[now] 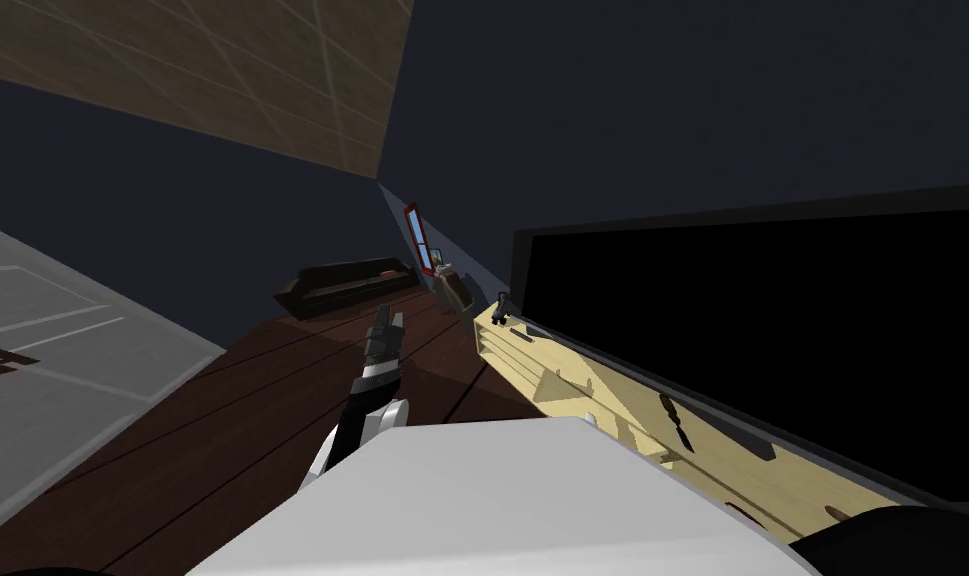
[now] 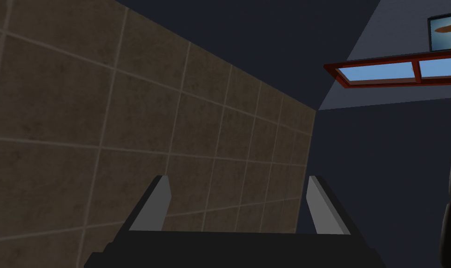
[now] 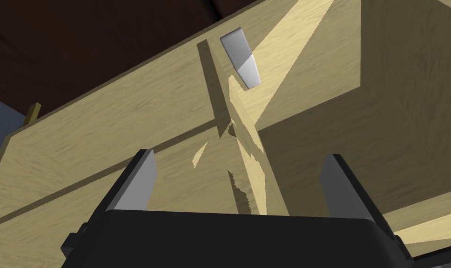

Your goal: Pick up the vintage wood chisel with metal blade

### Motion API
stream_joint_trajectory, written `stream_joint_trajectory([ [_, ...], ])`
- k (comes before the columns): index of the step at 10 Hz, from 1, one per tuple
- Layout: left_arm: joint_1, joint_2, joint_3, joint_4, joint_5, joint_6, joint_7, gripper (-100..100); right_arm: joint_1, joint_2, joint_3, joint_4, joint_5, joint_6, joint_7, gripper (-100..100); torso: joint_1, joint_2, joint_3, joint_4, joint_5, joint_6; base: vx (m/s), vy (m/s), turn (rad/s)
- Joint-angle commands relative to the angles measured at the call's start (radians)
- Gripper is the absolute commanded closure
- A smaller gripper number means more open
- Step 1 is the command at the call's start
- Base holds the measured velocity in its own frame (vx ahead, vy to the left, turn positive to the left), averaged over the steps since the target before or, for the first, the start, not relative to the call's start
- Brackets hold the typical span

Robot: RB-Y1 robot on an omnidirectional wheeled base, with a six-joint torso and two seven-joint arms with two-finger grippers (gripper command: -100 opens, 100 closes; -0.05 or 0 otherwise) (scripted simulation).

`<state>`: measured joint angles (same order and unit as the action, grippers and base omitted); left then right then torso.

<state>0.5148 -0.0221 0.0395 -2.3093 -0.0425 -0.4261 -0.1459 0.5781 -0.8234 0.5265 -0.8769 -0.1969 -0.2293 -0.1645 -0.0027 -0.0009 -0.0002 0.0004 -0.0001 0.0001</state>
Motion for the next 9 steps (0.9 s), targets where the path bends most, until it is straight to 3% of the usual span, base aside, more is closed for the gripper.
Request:
stream_joint_trajectory([
  [1,0.000,0.000,0.000,0.000,0.000,0.000,0.000,0,-0.011,-0.046,0.029,0.050,0.000,0.027,-0.029,-100,0.000,0.000,0.000,0.000,0.000,0.000,0.055,-0.044,0.321],
  [2,0.000,0.000,0.000,0.000,0.000,0.000,0.000,0,-0.011,-0.046,0.029,0.036,0.000,0.027,-0.029,-100,-0.002,-0.002,-0.001,0.000,0.000,0.000,0.050,-0.056,0.091],
  [4,0.000,0.000,0.000,0.000,0.000,0.000,0.000,0,-0.020,-0.069,0.045,0.093,0.002,0.042,-0.043,-100,-0.001,0.000,0.000,0.000,-0.001,0.001,0.037,-0.035,0.065],
  [7,0.000,0.000,0.000,0.000,0.000,0.000,0.000,0,-0.029,-0.090,0.060,0.128,0.003,0.056,-0.056,-100,-0.002,-0.002,-0.001,0.000,0.000,0.000,0.048,-0.053,0.125],
  [9,0.000,0.000,0.000,0.000,0.000,0.000,0.000,0,-0.051,-0.123,0.085,0.181,0.007,0.081,-0.080,-100,-0.003,-0.002,-0.001,-0.001,-0.001,0.000,0.072,-0.108,0.216],
])
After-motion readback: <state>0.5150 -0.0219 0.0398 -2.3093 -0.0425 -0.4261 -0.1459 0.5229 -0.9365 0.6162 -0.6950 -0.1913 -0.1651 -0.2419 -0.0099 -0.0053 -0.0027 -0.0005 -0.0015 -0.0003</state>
